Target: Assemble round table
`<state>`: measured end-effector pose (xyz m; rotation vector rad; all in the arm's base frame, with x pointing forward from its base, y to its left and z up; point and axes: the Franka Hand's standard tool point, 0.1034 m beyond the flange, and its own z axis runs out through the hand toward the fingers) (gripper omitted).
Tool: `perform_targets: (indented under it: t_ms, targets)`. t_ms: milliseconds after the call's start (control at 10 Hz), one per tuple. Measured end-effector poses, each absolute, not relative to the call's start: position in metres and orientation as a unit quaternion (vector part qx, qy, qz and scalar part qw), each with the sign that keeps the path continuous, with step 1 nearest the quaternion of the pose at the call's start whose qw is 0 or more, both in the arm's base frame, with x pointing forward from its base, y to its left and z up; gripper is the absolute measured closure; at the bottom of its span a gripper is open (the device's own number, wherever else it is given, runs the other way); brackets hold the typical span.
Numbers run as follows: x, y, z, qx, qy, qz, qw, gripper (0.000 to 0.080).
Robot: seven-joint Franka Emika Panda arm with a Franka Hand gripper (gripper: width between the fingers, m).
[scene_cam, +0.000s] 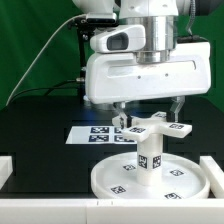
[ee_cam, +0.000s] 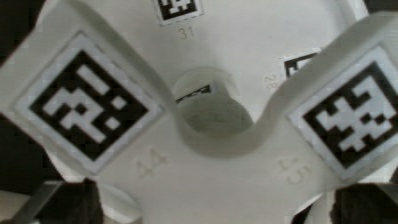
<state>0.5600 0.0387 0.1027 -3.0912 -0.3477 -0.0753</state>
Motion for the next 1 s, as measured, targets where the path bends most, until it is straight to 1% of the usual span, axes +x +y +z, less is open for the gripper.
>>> perform_targets:
  t_ms: [100,200,300,600,700,1000]
  targets:
    - [0.5601,0.0379,0.1027,-0.993,-0.111,-0.024,0.015,0.015]
    - [0.5601,0.0378,0.1027,-0.993,-0.111,-0.024,0.015,0.0275]
    - [0.5601,0.0378,0.1026,-0.993,-0.111,-0.024,0.015,0.0361]
    - [0.5605,0.0375,0.1027,-0.995,-0.099,-0.026,0.015,0.0361]
    - [0.5612,0.0372,0.1027,-0.997,-0.065,-0.034,0.013,0.0361]
    - [0.5613,0.038,0.1019,-0.988,0.148,-0.042,0.021,0.0361]
